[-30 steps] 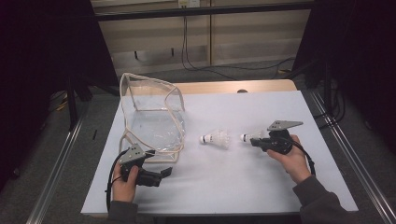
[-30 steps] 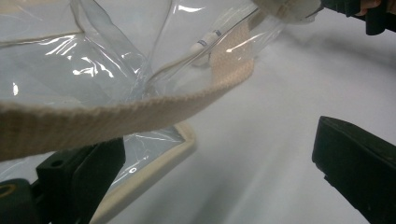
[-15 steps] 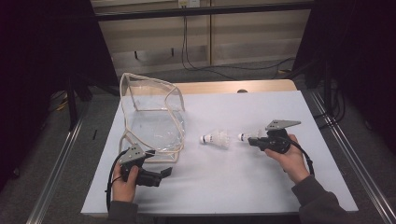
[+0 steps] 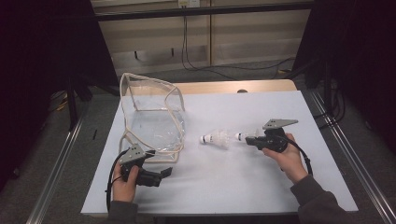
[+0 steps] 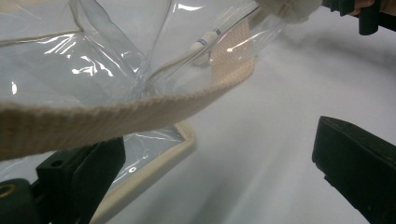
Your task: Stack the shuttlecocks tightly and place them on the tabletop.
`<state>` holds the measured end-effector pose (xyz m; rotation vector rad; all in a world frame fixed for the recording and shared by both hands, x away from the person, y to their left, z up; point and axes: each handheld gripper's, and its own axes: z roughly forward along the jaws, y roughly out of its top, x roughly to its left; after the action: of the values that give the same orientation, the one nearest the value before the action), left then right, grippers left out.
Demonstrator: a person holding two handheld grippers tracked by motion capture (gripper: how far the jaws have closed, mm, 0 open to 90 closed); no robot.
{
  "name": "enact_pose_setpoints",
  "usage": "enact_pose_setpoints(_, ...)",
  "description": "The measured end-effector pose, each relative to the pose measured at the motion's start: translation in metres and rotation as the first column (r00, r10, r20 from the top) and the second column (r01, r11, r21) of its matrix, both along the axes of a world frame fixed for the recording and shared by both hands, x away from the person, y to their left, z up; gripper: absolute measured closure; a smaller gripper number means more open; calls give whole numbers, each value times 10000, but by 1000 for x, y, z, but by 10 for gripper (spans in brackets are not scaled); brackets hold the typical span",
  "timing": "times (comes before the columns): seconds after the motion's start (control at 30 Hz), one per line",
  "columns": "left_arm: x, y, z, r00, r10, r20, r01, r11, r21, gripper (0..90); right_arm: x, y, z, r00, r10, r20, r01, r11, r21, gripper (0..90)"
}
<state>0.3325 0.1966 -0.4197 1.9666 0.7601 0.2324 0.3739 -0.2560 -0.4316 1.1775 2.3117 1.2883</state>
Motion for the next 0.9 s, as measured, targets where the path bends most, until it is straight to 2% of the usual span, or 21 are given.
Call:
enact_pose_setpoints(0.27,0,0,0,10000,6,-31,-6,10000,-14,28,2,1,2,9999,147,-21,-147,9998,142,892)
enact_pose_setpoints(0.9,0,0,0,10000,-6,-45,7,10000,55,28,5,8,1,9998,200,39,-200,9998,64,891)
